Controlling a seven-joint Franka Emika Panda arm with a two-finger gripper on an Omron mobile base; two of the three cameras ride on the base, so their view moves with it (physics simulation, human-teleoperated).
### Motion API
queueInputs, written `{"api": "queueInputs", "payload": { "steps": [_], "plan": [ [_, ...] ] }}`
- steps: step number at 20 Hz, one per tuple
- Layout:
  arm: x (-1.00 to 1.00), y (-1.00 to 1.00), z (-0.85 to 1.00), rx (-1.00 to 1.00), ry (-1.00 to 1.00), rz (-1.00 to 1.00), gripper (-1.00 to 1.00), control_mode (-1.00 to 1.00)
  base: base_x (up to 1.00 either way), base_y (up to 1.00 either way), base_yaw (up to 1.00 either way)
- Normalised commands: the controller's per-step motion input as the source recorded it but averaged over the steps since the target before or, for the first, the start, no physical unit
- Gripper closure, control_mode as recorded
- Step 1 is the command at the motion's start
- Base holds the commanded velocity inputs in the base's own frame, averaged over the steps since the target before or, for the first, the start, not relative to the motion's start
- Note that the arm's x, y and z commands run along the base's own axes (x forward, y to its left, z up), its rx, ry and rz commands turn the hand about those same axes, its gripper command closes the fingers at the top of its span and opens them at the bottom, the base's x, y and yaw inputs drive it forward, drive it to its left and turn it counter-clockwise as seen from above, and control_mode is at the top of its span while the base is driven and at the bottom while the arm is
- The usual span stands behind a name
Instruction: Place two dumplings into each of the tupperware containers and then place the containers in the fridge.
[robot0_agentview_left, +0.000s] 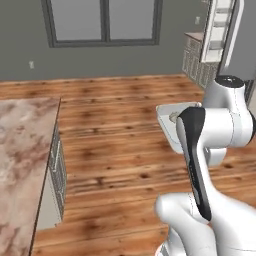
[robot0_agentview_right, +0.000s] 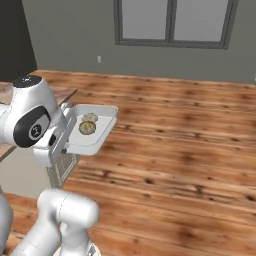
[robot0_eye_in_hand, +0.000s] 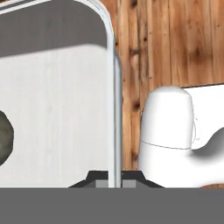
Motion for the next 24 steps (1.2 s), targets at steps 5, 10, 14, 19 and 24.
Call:
{"api": "queueInputs", "payload": {
  "steps": [5, 10, 14, 19, 24],
  "plan": [
    [0.0, 0.0, 0.0, 0.0, 0.0, 0.0, 1.0, 1.0, 1.0, 0.0, 0.0],
    [0.0, 0.0, 0.0, 0.0, 0.0, 0.0, 1.0, 1.0, 0.99, 0.0, -0.25],
    [0.0, 0.0, 0.0, 0.0, 0.0, 0.0, 1.0, 1.0, 0.99, 0.07, -0.47],
    [0.0, 0.0, 0.0, 0.0, 0.0, 0.0, 1.0, 1.0, 1.0, 0.28, -0.44],
    [0.0, 0.0, 0.0, 0.0, 0.0, 0.0, 1.0, 1.0, 1.0, 0.33, -0.42]
  ]
}}
